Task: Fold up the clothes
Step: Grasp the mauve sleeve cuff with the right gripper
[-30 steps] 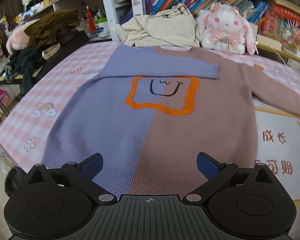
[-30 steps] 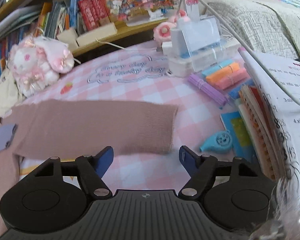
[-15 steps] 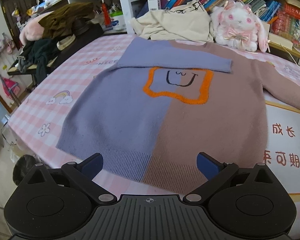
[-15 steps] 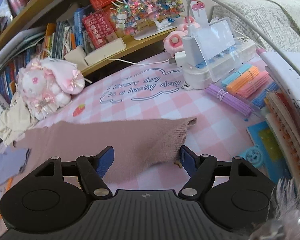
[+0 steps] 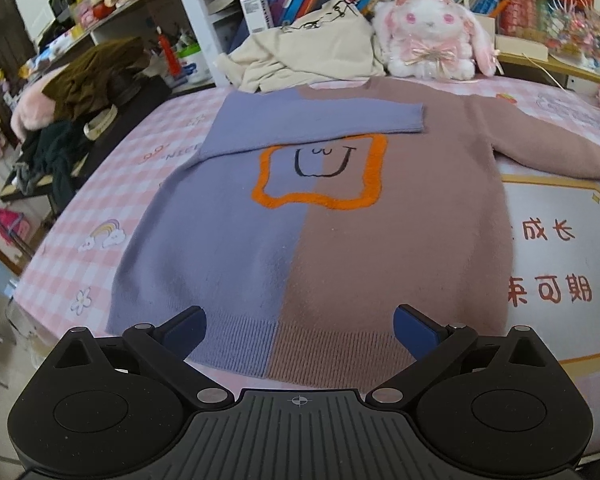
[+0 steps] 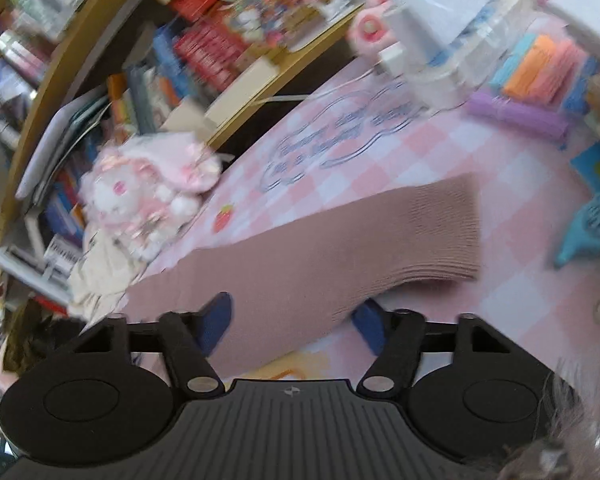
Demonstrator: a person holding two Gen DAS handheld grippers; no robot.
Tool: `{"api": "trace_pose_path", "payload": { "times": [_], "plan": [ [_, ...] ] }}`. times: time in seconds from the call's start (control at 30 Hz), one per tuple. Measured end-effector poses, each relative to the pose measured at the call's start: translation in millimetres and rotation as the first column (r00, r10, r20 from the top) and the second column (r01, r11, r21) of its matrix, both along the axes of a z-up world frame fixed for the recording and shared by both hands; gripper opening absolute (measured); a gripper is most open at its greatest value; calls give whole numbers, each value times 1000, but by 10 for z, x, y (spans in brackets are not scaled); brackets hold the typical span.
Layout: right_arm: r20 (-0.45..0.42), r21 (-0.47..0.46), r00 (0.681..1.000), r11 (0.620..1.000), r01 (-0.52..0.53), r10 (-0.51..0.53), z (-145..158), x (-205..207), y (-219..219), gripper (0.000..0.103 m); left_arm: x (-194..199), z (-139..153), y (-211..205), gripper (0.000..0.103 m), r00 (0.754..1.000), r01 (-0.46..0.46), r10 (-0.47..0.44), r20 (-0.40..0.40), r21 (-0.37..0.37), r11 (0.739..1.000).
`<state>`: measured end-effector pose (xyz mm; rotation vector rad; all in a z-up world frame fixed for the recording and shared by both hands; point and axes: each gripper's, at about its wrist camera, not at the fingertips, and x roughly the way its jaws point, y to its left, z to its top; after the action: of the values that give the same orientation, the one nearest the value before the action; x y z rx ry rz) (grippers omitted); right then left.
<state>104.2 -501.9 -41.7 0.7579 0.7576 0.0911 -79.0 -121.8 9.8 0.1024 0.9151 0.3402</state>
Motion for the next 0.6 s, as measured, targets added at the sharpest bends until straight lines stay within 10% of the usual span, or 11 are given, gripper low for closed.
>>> {"api": "trace_pose_path", "payload": {
  "times": [0.6],
  "plan": [
    [-151,-217,989,975,-37,4,202,200,-154,6,-18,-133,308,101,990,-127,134,37,-146,981]
  ]
}}
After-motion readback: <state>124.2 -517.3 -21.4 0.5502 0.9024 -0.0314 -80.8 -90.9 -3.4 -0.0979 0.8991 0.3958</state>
